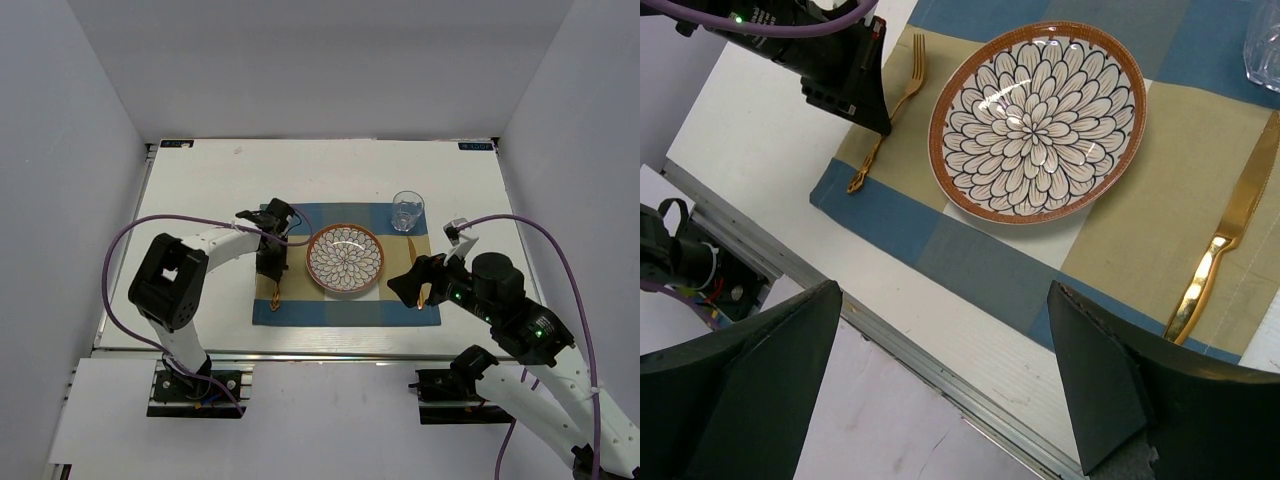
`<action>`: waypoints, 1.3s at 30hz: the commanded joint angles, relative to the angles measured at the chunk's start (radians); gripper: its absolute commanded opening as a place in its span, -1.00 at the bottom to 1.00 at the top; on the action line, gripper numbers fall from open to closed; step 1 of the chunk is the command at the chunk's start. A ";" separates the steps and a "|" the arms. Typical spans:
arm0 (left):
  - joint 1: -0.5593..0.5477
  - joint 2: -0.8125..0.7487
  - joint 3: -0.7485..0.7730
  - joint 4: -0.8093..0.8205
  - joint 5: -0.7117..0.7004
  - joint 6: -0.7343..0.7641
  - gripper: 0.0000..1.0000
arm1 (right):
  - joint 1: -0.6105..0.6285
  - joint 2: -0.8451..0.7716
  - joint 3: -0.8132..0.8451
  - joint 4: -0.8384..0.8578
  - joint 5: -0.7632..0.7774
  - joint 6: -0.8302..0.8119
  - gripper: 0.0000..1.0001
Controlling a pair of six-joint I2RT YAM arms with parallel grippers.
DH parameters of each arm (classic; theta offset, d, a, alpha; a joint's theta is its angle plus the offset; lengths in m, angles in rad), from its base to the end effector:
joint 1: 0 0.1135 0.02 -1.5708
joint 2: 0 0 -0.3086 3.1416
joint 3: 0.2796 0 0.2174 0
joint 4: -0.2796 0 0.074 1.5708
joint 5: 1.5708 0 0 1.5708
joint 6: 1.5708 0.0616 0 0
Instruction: Set the dinner table for one person
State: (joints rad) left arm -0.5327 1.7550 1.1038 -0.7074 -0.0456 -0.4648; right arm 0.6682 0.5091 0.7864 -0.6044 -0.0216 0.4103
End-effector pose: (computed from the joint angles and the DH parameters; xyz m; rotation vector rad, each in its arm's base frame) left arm 0.2664 -0.1538 0.2054 0.0924 2.9307 -0.0907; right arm 0.0490 0.0404 0.3353 -0.2684 1.9513 0.7431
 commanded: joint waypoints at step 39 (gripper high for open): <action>-0.041 0.012 0.067 -0.095 -0.094 -0.024 -0.65 | 0.002 -0.017 -0.027 0.023 -0.006 -0.004 0.79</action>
State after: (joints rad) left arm -0.5678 1.7672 1.1400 -0.7990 -0.1276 -0.4919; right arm 0.6689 0.4965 0.7555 -0.6106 -0.0227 0.4114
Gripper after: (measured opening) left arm 0.159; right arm 0.893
